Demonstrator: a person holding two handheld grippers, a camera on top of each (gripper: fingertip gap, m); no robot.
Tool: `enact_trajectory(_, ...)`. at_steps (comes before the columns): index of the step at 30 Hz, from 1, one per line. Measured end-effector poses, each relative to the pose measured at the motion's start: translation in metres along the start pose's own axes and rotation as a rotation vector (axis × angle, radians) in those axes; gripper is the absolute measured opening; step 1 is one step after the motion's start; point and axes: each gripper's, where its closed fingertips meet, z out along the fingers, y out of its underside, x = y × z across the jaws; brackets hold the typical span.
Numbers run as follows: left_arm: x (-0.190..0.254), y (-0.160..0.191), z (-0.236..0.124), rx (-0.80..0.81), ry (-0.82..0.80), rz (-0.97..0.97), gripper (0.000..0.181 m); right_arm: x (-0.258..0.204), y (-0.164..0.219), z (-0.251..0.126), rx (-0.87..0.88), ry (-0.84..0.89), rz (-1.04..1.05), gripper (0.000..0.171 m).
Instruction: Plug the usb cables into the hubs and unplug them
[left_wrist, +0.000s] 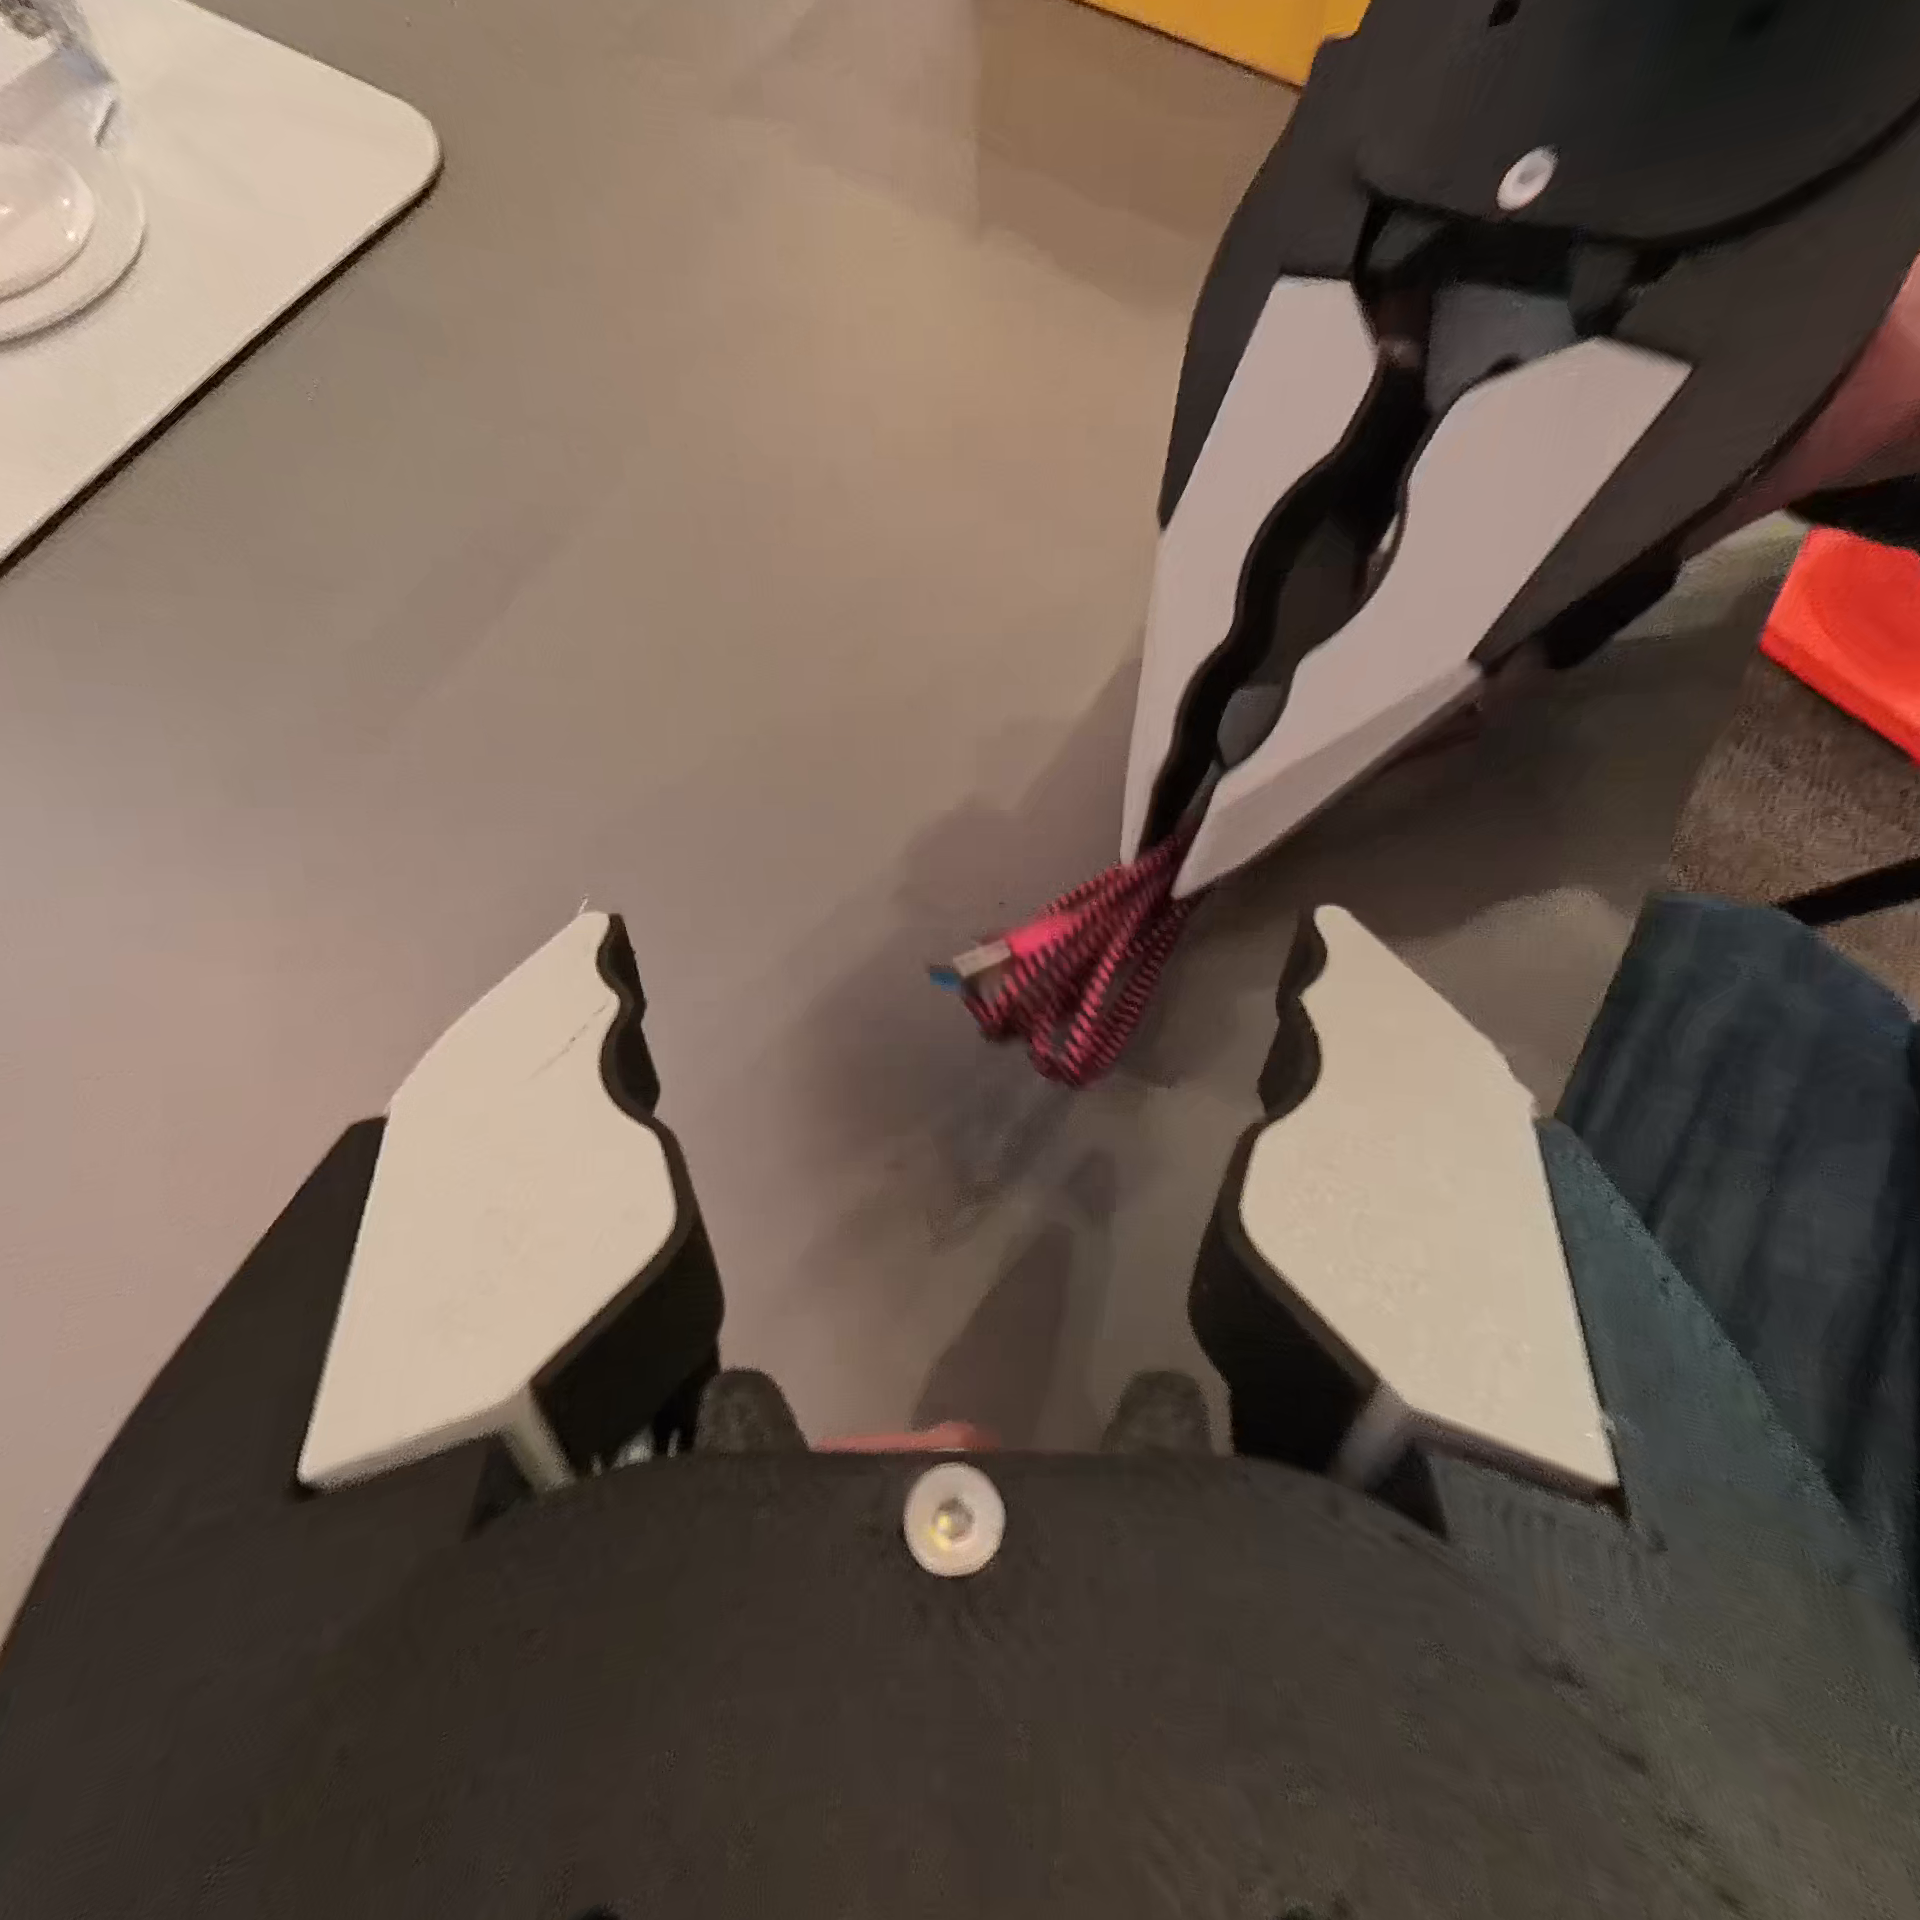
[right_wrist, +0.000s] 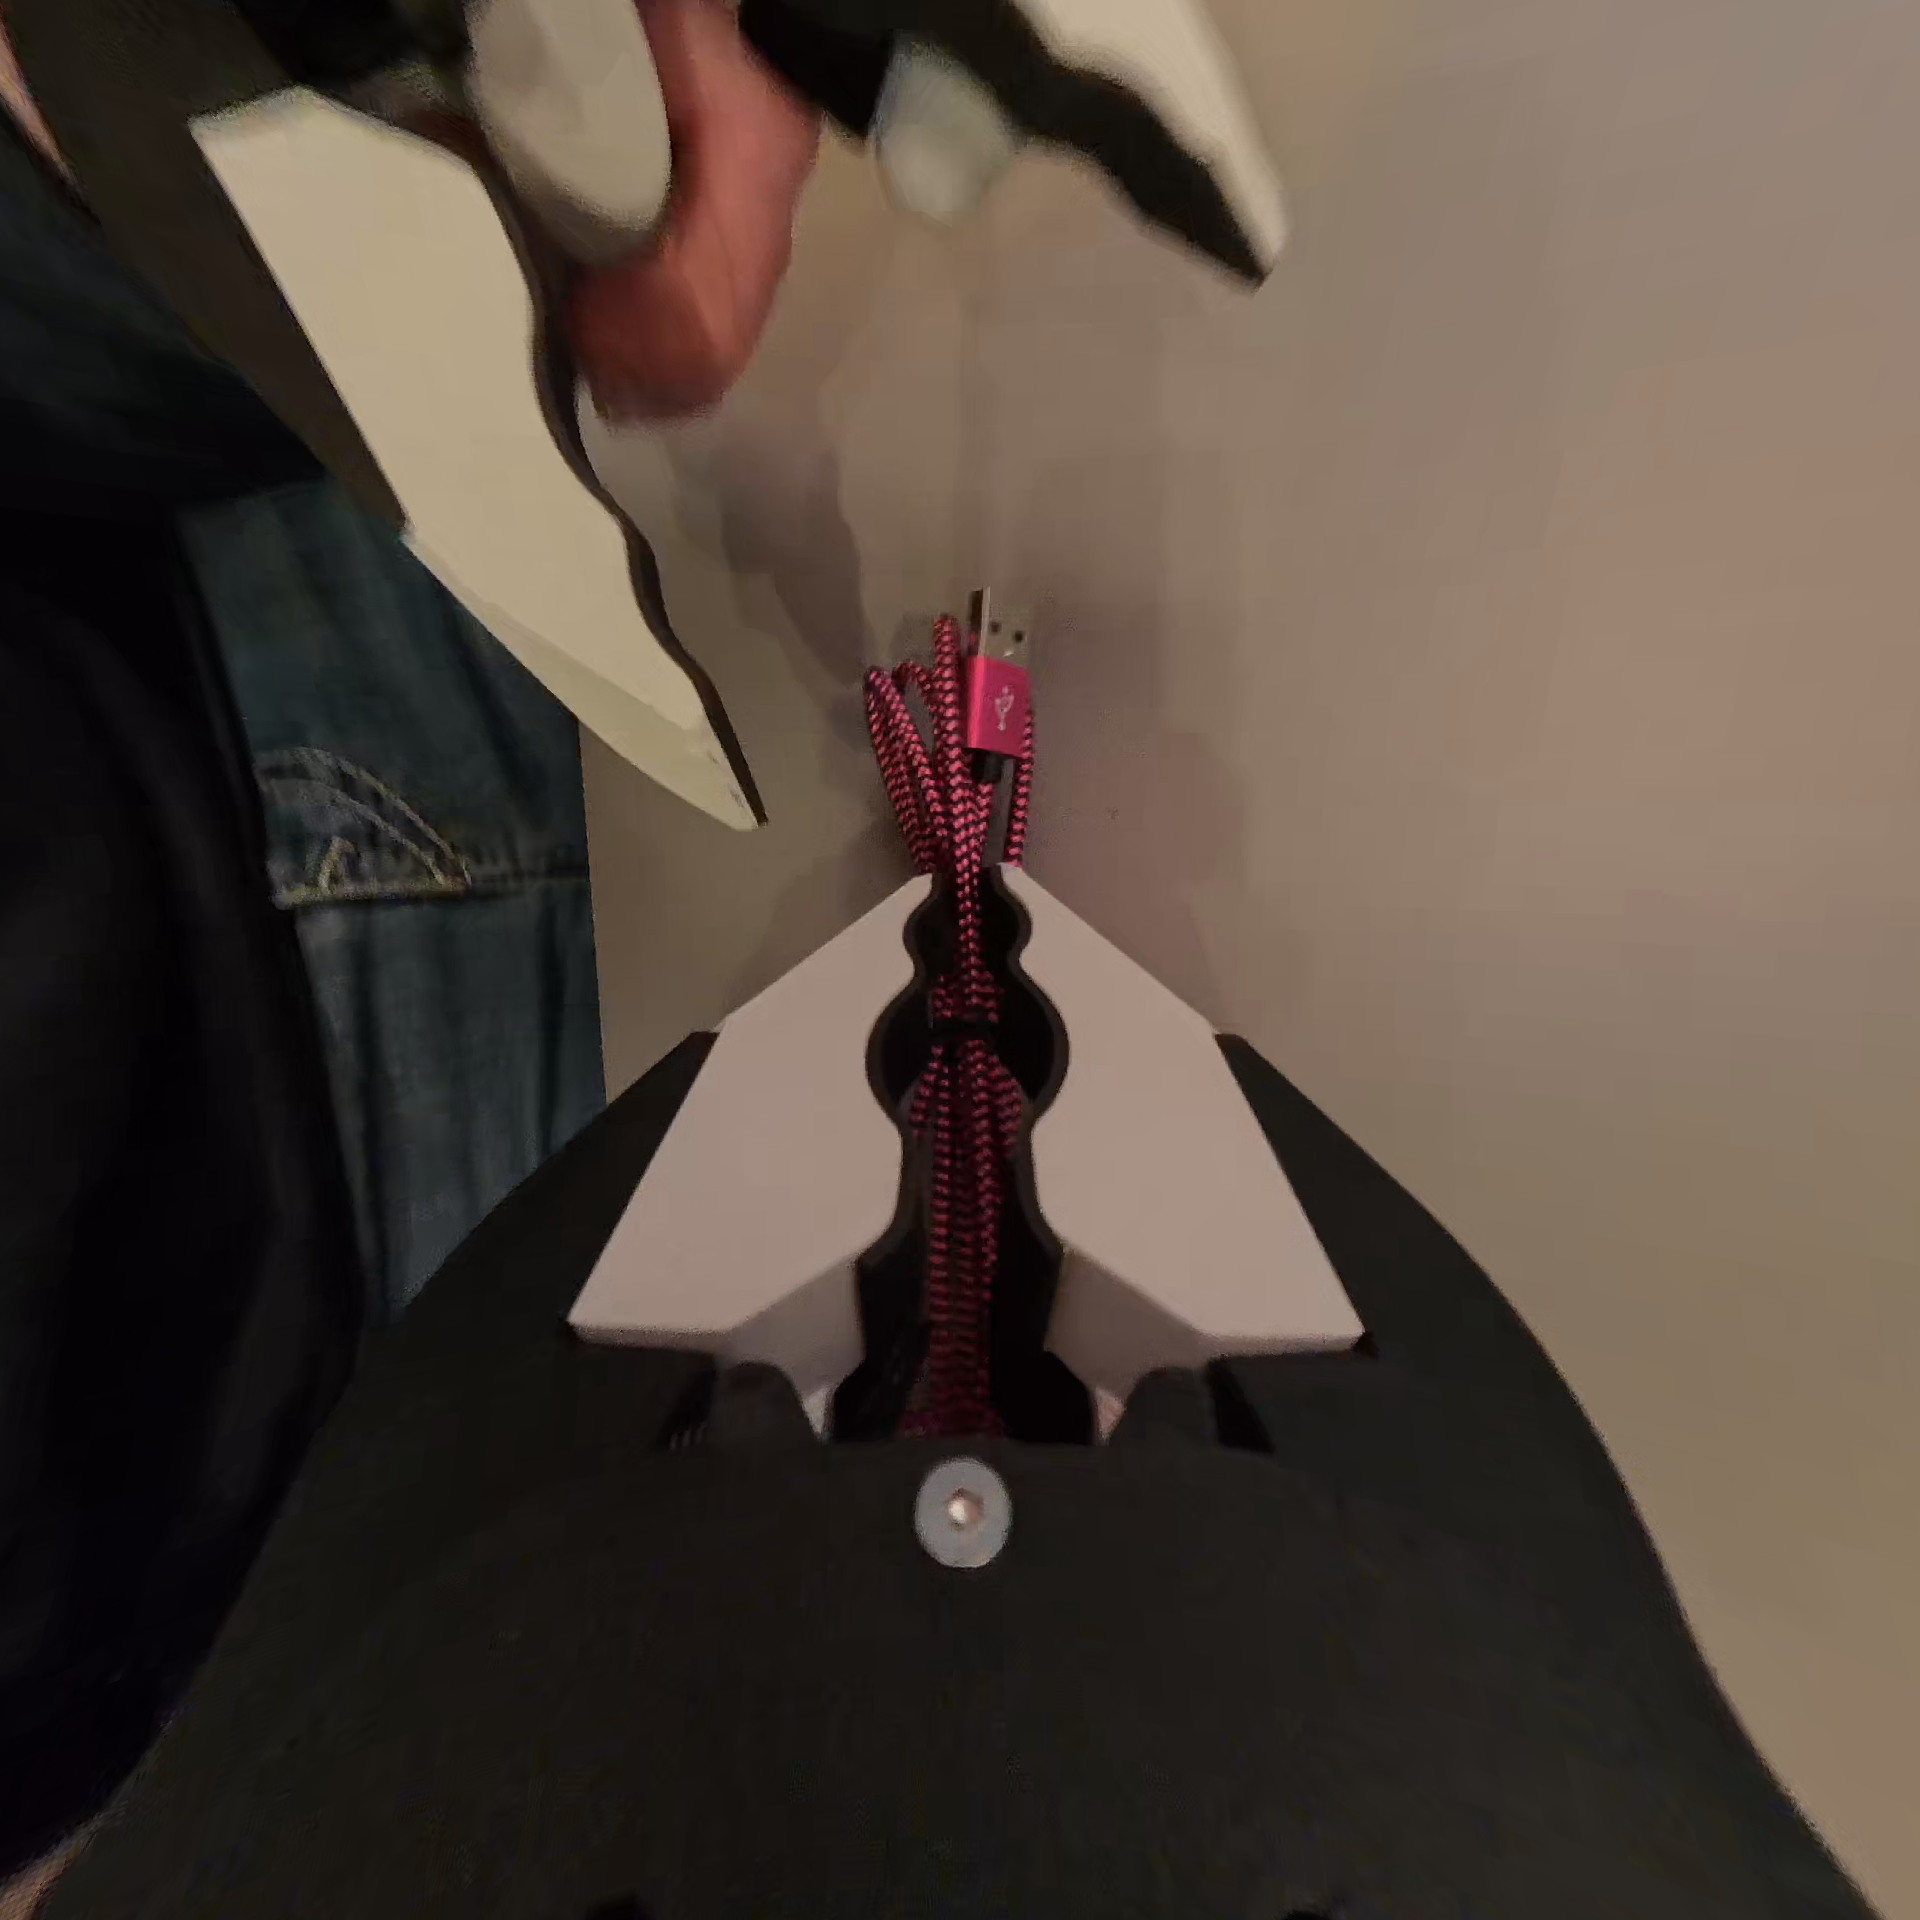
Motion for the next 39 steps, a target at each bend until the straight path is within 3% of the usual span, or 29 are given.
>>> enact_trajectory(3, -0.003, -0.002, -0.002, 0.053, 0.019, -0.122, 0.114, 0.008, -0.037, -0.024, 0.26, -0.008, 0.061, 0.003)
enact_trajectory(6, 0.001, -0.015, -0.006, 0.173, 0.091, -0.258, 0.112, 0.011, -0.059, -0.044, 0.395, 0.007, 0.063, 0.004)
enact_trajectory(9, 0.02, -0.036, -0.005, 0.262, 0.229, -0.316, 0.1, 0.0, -0.082, -0.061, 0.574, -0.125, 0.144, 0.003)
enact_trajectory(12, 0.045, -0.057, -0.006, 0.321, 0.366, -0.29, 0.065, -0.006, -0.093, -0.065, 0.674, -0.225, 0.22, 0.002)
enact_trajectory(15, 0.051, -0.068, -0.007, 0.368, 0.395, -0.29, 0.026, -0.011, -0.095, -0.065, 0.705, -0.276, 0.255, 0.004)
enact_trajectory(17, 0.049, -0.07, -0.007, 0.381, 0.404, -0.311, 0.016, -0.012, -0.096, -0.068, 0.732, -0.302, 0.271, 0.004)
enact_trajectory(22, 0.053, -0.069, -0.015, 0.366, 0.486, -0.302, 0.013, -0.008, -0.097, -0.084, 0.746, -0.242, 0.179, 0.011)
enact_trajectory(26, 0.057, -0.078, -0.032, 0.409, 0.579, -0.299, 0.011, -0.007, -0.081, -0.09, 0.635, -0.169, 0.038, 0.012)
enact_trajectory(29, 0.06, -0.082, -0.04, 0.421, 0.62, -0.246, 0.011, -0.023, -0.079, -0.091, 0.609, -0.255, -0.006, 0.014)
enact_trajectory(33, 0.07, -0.09, -0.05, 0.438, 0.725, -0.237, 0.011, -0.041, -0.082, -0.092, 0.608, -0.249, -0.161, 0.01)
enact_trajectory(39, 0.086, -0.092, -0.063, 0.428, 0.926, -0.284, 0.012, -0.056, -0.085, -0.095, 0.596, -0.096, -0.463, 0.008)
